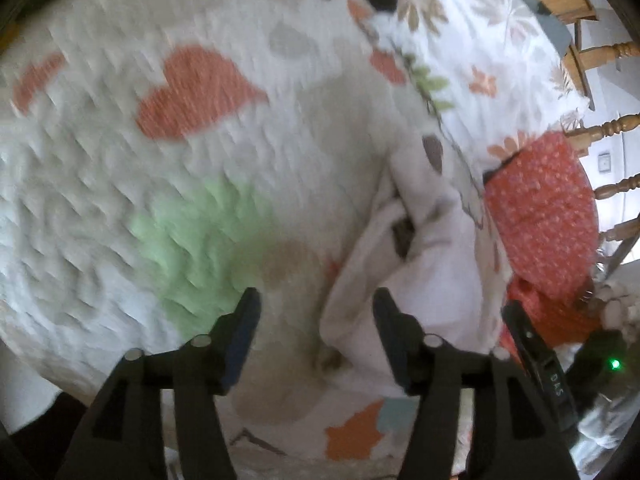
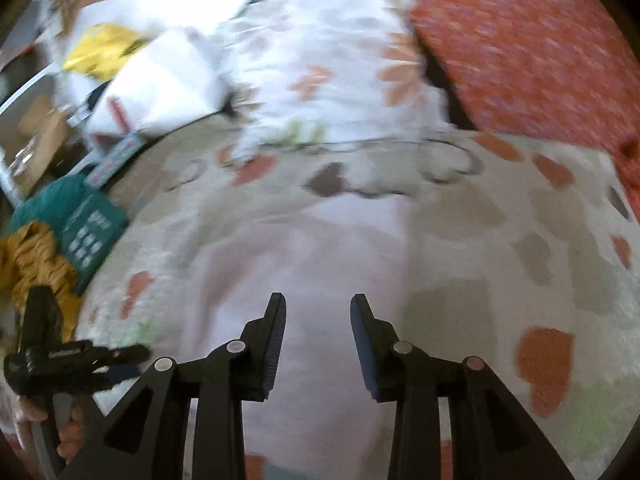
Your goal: Fold small clothes
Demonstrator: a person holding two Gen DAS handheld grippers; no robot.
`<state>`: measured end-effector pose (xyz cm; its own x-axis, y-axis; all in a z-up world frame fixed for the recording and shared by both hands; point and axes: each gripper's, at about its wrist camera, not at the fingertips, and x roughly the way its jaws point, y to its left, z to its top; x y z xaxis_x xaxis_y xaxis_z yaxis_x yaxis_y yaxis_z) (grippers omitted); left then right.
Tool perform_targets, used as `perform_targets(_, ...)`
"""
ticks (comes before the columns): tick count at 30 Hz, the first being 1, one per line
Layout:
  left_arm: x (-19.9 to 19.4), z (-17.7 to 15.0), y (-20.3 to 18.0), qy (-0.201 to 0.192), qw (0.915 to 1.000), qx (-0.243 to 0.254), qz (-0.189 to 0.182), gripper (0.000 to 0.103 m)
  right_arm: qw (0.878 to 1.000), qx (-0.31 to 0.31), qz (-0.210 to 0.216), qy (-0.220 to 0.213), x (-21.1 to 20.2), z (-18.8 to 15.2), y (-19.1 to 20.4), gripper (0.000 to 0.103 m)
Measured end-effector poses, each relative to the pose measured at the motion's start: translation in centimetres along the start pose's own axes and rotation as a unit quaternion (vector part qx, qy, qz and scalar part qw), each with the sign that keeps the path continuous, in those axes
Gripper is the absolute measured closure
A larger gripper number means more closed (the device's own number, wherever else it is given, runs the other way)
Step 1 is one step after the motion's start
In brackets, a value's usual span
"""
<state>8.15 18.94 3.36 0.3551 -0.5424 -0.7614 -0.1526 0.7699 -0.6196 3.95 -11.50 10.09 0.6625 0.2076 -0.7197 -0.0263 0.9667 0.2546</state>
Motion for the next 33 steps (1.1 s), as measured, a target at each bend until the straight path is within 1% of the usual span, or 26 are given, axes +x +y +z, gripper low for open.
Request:
perform_targets(1,-0.5,0.2,-0.1,-0.015,0.9998,0.006,0.010,0.038,1.000,-0.005,0.008,0.013,1.2,0.2,0.9,0.072)
perform_targets(2,-1.0,0.4,-0.2,-0.026,0.9994,0.013,0.020,0.037,0.999,-0.013,0.012,0.028,2.6,0.4,1.8,0.078)
perform_targets(3,-1.3,0.5,-0.2,-0.035,0.9988,0.021,0.028,0.037,0.999,-0.024,0.012,0.044,4.6,0.6,3.0,0.081)
perform_targets(5,-2.0,0.5,-0.2,-0.045,0.9979,0.029,0.035,0.036,0.997,-0.033,0.009,0.076,7.9,0.9,4.4,0.083)
perform_targets(6,-2.3,0.5,0.0,-0.051,0.9975,0.031,0.039,0.036,0.995,-0.032,0.012,0.094,9.7,1.0,5.1,0.086)
perform_targets(8,-2.9,0.5,0.3,-0.060,0.9967,0.031,0.045,0.034,0.994,-0.034,0.011,0.104,12.2,1.4,6.7,0.086)
perform_targets(10,-3.3,0.7,0.7,-0.066,0.9964,0.024,0.048,0.033,0.993,-0.039,0.017,0.107,13.3,1.6,7.9,0.086)
perform_targets(11,-3.5,0.8,1.0,-0.067,0.9966,0.017,0.046,0.033,0.993,-0.041,0.026,0.112,13.7,1.8,8.4,0.086)
perform_targets(12,-3.4,1.0,1.0,-0.067,0.9966,0.014,0.046,0.032,0.990,-0.038,0.052,0.129,14.4,2.0,9.0,0.086)
perform_targets(13,-3.4,1.1,1.0,-0.068,0.9965,0.012,0.046,0.032,0.985,-0.036,0.078,0.151,15.1,2.0,9.5,0.086)
perform_targets(14,-3.5,1.2,1.1,-0.070,0.9964,0.010,0.046,0.032,0.977,-0.039,0.104,0.180,15.8,1.7,10.1,0.086)
perform_targets(15,-3.6,1.2,1.0,-0.072,0.9963,0.011,0.046,0.032,0.975,-0.048,0.107,0.187,15.7,1.8,10.6,0.086)
perform_targets(16,-3.7,1.1,0.9,-0.074,0.9961,0.013,0.046,0.032,0.977,-0.059,0.105,0.177,15.0,1.9,10.9,0.086)
perform_targets(18,-4.1,1.0,0.7,-0.082,0.9953,0.019,0.048,0.031,0.982,-0.066,0.113,0.136,12.4,2.5,10.7,0.086)
perform_targets(20,-4.4,1.0,0.4,-0.091,0.9940,0.024,0.054,0.031,0.988,-0.055,0.103,0.104,10.3,3.5,9.7,0.086)
perform_targets(21,-4.5,0.9,0.4,-0.098,0.9931,0.026,0.060,0.031,0.991,-0.049,0.087,0.087,9.2,4.0,8.7,0.086)
perform_targets(23,-4.7,0.8,0.1,-0.108,0.9916,0.028,0.066,0.027,0.996,-0.047,0.026,0.067,8.0,4.8,7.2,0.086)
perform_targets(24,-4.7,0.8,0.0,-0.109,0.9912,0.030,0.068,0.026,0.997,-0.052,0.000,0.064,7.9,5.0,6.6,0.086)
perform_targets(26,-4.5,0.7,-0.5,-0.112,0.9898,0.042,0.077,0.025,0.996,-0.045,-0.015,0.082,8.7,4.8,5.5,0.086)
perform_targets(28,-4.2,0.6,-0.8,-0.109,0.9892,0.052,0.083,0.025,0.993,-0.035,-0.005,0.114,9.5,3.2,4.9,0.086)
perform_targets(30,-4.1,0.6,-0.8,-0.104,0.9897,0.055,0.082,0.025,0.989,-0.051,-0.003,0.136,9.5,0.5,4.9,0.086)
perform_targets(33,-4.0,0.8,-0.5,-0.088,0.9929,0.050,0.063,0.025,0.987,-0.094,-0.006,0.128,7.2,-4.7,5.8,0.085)
